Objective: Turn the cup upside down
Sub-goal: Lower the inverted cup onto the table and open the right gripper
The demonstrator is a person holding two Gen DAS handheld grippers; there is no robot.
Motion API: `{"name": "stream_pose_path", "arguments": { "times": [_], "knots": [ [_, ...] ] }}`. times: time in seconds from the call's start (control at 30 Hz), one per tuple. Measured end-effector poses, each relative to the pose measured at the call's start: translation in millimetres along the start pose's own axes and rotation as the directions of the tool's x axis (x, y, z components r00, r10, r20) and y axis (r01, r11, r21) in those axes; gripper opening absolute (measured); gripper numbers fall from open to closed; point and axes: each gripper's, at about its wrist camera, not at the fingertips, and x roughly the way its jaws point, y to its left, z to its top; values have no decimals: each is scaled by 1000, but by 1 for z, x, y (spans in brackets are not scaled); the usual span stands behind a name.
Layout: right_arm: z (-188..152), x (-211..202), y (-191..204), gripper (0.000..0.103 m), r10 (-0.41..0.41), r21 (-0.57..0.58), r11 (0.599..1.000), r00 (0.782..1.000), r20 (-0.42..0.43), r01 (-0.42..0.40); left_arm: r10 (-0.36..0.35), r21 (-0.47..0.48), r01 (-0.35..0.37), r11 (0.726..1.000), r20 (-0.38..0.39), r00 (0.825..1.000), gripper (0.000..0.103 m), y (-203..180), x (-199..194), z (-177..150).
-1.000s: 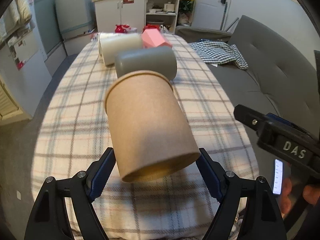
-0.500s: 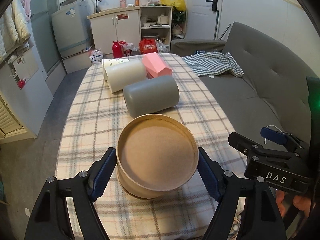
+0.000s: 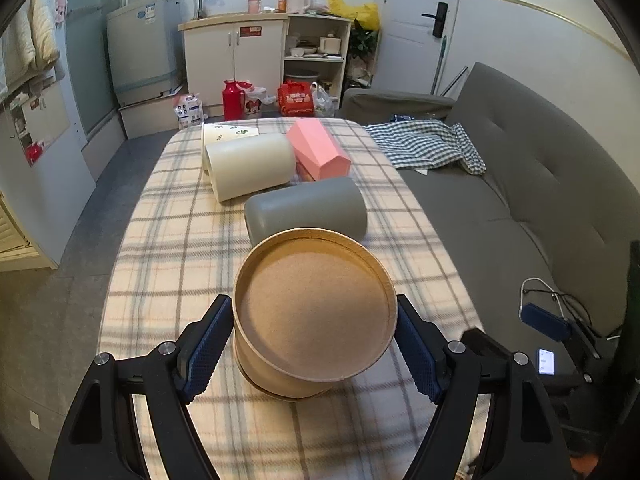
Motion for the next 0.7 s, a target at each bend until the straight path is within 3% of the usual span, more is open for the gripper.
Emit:
{"name": "stream_pose_path", "arguments": {
  "times": [0.23, 0.47, 0.6, 0.7],
  "knots": [
    [1, 7, 3, 96, -3, -10, 1000, 1000, -19, 3, -5, -19, 4, 1000, -56, 998, 81, 9, 20, -7],
    [2, 8, 5, 96, -3, -14, 1000, 1000, -20, 2, -34, -47, 31, 998, -63, 997, 83, 16, 21, -7],
    [4, 0, 9, 96, -8, -22, 1000, 1000, -1, 8, 32, 0, -32, 999, -56, 998, 85, 11, 13, -7],
    [5, -11, 12, 96, -11, -30, 999, 1000, 24, 11, 36, 4, -36, 999, -22, 999, 90, 11, -4, -6]
  ]
}}
